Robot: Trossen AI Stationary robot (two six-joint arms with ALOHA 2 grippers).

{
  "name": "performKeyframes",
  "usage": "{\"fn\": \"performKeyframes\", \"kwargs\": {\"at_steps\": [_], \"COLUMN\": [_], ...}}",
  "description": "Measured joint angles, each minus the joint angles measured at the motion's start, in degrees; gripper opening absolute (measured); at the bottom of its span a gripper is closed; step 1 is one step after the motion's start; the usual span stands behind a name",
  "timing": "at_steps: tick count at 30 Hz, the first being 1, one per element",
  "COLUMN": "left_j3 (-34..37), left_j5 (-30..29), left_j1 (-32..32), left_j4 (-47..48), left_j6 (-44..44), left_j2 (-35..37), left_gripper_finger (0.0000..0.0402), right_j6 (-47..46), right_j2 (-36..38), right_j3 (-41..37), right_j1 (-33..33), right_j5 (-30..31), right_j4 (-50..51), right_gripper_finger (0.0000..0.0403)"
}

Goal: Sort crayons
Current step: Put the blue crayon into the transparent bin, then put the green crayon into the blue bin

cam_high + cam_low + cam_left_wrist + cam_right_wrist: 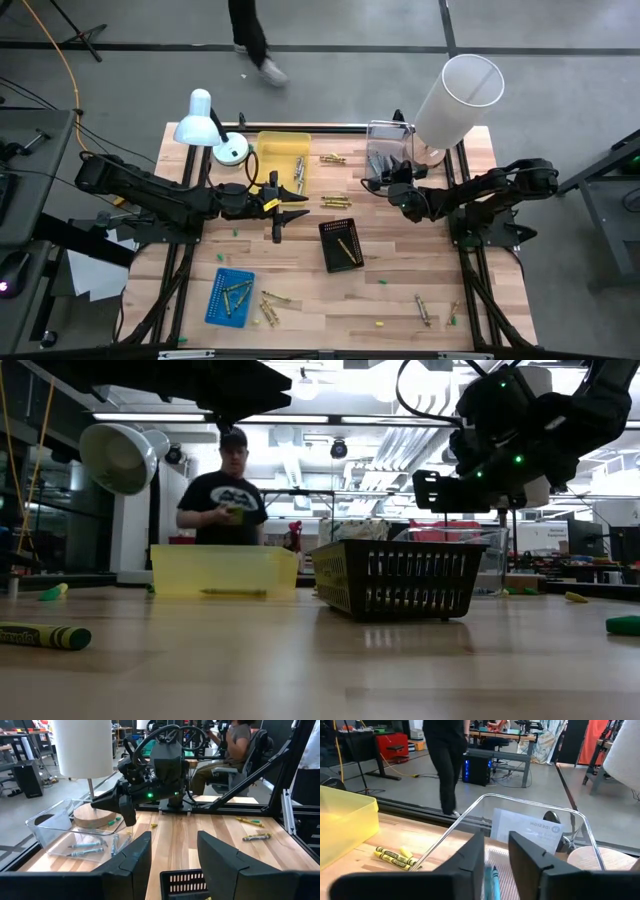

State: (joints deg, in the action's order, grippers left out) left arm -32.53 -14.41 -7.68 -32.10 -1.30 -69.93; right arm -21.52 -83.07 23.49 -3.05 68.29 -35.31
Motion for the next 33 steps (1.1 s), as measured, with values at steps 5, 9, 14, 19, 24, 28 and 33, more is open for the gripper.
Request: {"fn": "performKeyframes", "kwargs": {"at_steps": [5, 9, 14, 19, 24, 28, 33], "left_j3": [0.0, 0.0, 0.0, 0.0, 0.0, 0.0, 0.0], "left_j5": [0.0, 0.0, 0.0, -0.3, -3.9, -4.2, -4.3], "left_j1": [0.0, 0.0, 0.0, 0.0, 0.0, 0.0, -0.7], "left_j4": [0.0, 0.8, 1.0, 1.0, 0.5, 0.5, 0.5], "left_j6": [0.0, 0.3, 0.4, 0.4, 0.4, 0.1, 0.9], "left_j2": [0.0, 0.0, 0.0, 0.0, 0.0, 0.0, 0.0], "left_gripper_finger": [0.0145, 0.0145, 0.0145, 0.0145, 0.0145, 0.0145, 0.0145], "right_j6": [-0.6, 4.6, 18.5, 23.8, 22.6, 22.0, 22.4], "right_j2": [0.0, 1.2, 4.5, 5.8, 5.8, 5.8, 5.8], "right_j3": [0.0, 0.0, 0.0, 0.0, 0.6, 1.5, 1.6], "right_j1": [0.0, 1.9, 5.5, 7.8, 8.2, 8.3, 8.3], "right_j5": [1.8, 1.4, -13.3, -42.1, -61.7, -62.5, -62.5], "right_j4": [-0.3, -5.4, -17.4, -24.8, -26.6, -26.2, -25.9], "right_gripper_finger": [0.0146, 0.0190, 0.0213, 0.0210, 0.0204, 0.0204, 0.0204]}}
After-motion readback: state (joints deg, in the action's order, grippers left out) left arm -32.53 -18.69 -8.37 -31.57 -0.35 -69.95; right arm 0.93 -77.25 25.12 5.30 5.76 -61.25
